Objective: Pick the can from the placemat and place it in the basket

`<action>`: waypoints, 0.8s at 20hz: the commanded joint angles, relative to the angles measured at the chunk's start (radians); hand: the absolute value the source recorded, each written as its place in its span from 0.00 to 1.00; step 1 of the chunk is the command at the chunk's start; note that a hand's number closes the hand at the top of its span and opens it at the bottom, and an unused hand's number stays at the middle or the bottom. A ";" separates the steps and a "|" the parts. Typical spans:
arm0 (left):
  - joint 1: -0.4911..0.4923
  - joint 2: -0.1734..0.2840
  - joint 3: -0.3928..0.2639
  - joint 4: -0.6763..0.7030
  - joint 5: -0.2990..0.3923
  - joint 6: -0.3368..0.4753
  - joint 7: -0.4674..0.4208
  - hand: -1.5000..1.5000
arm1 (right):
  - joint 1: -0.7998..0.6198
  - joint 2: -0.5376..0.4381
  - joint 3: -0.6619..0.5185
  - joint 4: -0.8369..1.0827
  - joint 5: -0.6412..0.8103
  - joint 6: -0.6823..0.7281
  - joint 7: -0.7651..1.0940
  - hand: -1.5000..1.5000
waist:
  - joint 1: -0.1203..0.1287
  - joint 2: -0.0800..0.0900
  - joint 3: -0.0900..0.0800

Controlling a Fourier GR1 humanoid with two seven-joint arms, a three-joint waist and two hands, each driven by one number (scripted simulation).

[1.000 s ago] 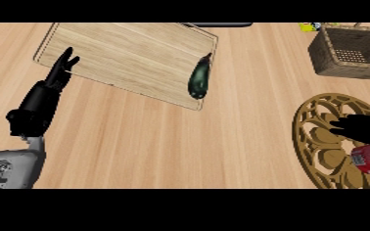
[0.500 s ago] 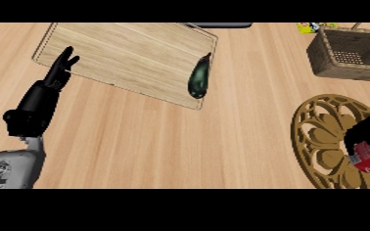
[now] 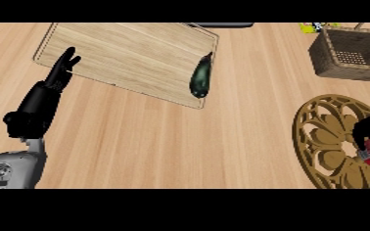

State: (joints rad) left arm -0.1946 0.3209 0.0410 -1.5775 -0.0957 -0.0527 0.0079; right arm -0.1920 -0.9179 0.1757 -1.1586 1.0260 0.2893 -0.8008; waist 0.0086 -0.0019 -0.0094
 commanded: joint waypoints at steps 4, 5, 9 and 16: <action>-0.016 -0.010 -0.001 -0.016 0.010 0.001 -0.007 0.50 | -0.114 -0.151 -0.325 0.362 -0.130 -0.001 0.083 1.00 | 0.025 0.036 0.025; -0.034 -0.006 0.008 0.004 0.012 0.000 -0.006 0.50 | -0.158 -0.173 -0.370 0.391 -0.155 0.000 0.089 1.00 | 0.028 0.041 0.022; -0.033 -0.019 -0.022 -0.007 0.009 -0.013 -0.010 0.50 | -0.211 -0.226 -0.467 0.532 -0.187 -0.061 0.108 1.00 | 0.051 0.043 0.026; -0.046 -0.027 -0.031 0.009 -0.001 -0.010 -0.016 0.50 | -0.423 -0.249 -0.709 0.676 -0.440 0.048 0.042 1.00 | 0.060 0.026 0.022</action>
State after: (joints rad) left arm -0.2309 0.3048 0.0218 -1.5726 -0.0919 -0.0634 -0.0068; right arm -0.5120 -1.1464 -0.4149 -0.5606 0.7072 0.2687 -0.7294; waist 0.0658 0.0311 0.0144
